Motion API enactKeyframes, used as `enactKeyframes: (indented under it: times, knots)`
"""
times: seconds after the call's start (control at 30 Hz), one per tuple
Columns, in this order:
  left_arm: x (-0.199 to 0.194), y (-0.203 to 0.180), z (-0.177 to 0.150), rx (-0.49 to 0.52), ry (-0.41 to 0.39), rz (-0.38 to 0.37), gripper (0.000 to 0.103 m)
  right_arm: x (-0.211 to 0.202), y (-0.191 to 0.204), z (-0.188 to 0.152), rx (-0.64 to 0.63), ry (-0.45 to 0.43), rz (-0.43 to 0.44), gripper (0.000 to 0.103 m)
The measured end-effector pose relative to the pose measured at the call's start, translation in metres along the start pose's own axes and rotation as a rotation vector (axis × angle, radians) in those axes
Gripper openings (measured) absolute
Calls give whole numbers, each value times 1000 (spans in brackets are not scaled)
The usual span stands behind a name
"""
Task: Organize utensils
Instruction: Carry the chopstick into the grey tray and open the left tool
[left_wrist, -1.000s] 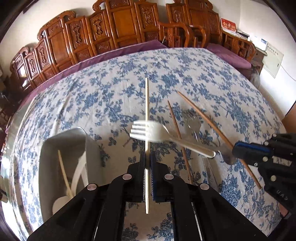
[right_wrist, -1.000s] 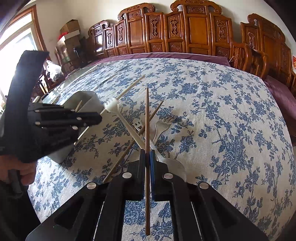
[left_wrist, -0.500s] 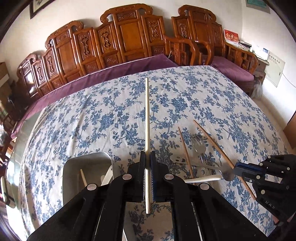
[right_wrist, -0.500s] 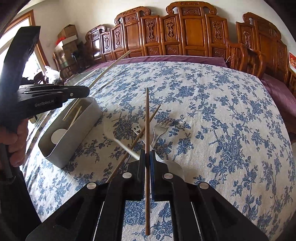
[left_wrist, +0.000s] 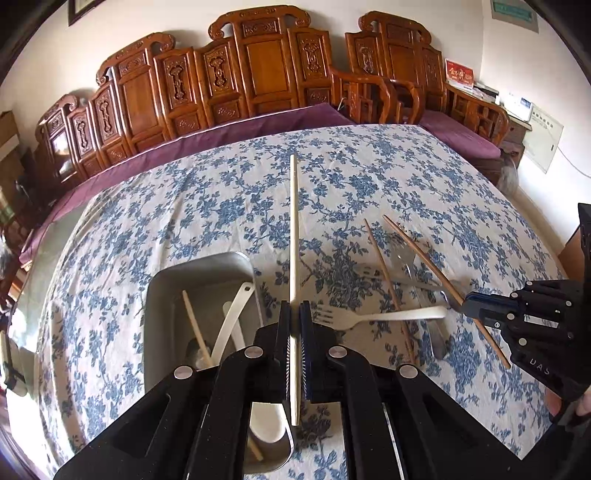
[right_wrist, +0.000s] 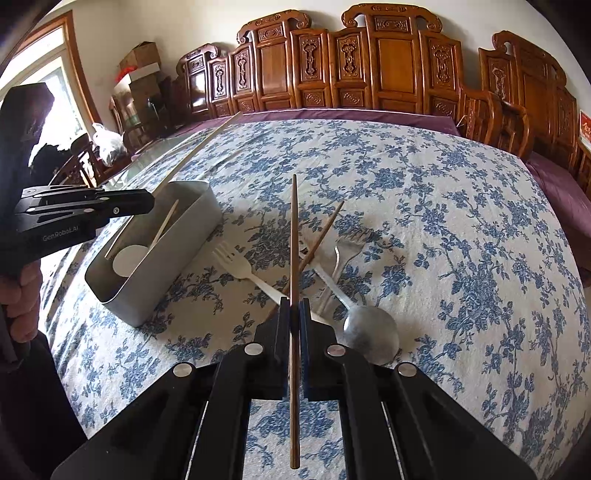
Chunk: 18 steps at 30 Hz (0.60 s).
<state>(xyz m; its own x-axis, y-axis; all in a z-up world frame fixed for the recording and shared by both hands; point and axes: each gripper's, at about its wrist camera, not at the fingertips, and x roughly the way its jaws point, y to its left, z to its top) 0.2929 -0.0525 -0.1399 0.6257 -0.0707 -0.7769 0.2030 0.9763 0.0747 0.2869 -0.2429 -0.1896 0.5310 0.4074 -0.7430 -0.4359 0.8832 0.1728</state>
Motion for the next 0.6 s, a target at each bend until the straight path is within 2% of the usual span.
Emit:
enactKeyframes:
  times: [0.3, 0.6]
  knots:
    - [-7, 35, -25, -27, 5, -26, 4, -3, 30, -10, -39, 9, -26, 6]
    - [5, 76, -56, -96, 49, -54, 4, 7, 65, -2, -77, 19, -35, 6]
